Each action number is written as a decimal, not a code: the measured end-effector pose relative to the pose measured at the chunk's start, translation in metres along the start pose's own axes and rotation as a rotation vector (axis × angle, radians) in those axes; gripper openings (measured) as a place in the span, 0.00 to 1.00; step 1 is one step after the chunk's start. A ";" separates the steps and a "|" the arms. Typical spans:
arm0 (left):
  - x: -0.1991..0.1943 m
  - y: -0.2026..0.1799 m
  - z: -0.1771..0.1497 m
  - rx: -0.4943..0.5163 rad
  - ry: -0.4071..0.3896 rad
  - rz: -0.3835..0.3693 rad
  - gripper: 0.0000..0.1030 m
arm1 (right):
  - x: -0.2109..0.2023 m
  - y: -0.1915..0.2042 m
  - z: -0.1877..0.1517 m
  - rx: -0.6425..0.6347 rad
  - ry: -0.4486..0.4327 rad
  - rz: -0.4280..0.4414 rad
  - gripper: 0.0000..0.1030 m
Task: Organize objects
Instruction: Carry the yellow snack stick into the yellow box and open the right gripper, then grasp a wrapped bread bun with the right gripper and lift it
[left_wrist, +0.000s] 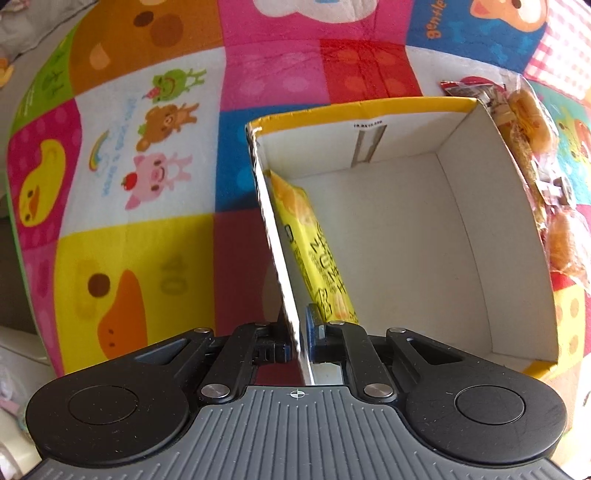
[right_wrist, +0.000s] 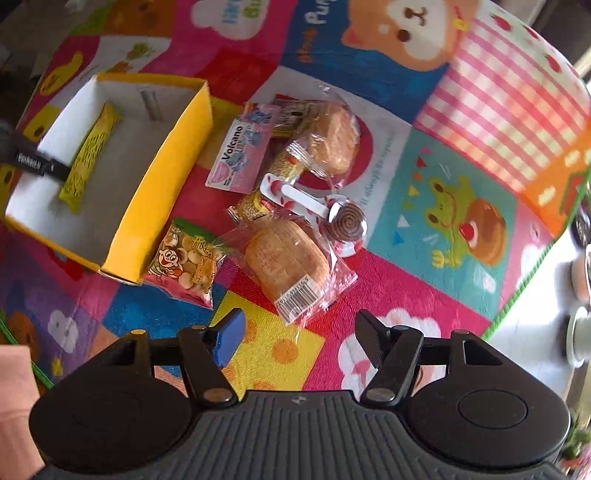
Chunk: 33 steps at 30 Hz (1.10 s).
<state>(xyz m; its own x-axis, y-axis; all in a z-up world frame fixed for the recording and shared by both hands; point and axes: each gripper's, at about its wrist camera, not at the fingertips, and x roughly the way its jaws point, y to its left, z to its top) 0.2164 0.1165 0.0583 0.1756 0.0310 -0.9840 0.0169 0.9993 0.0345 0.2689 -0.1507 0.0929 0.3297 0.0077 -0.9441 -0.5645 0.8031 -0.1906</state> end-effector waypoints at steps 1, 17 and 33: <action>-0.001 -0.002 0.001 0.008 -0.001 0.007 0.09 | 0.006 0.003 0.003 -0.050 -0.009 -0.002 0.65; -0.004 -0.009 -0.024 -0.071 -0.003 -0.070 0.08 | 0.053 -0.002 0.036 -0.042 0.032 0.093 0.60; -0.024 -0.008 -0.036 -0.107 -0.001 -0.103 0.10 | 0.022 0.011 -0.009 0.244 0.064 0.109 0.55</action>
<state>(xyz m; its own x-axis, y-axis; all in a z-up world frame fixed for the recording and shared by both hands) 0.1769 0.1084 0.0757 0.1797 -0.0718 -0.9811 -0.0702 0.9939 -0.0856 0.2632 -0.1472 0.0674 0.2240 0.0706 -0.9720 -0.3930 0.9192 -0.0238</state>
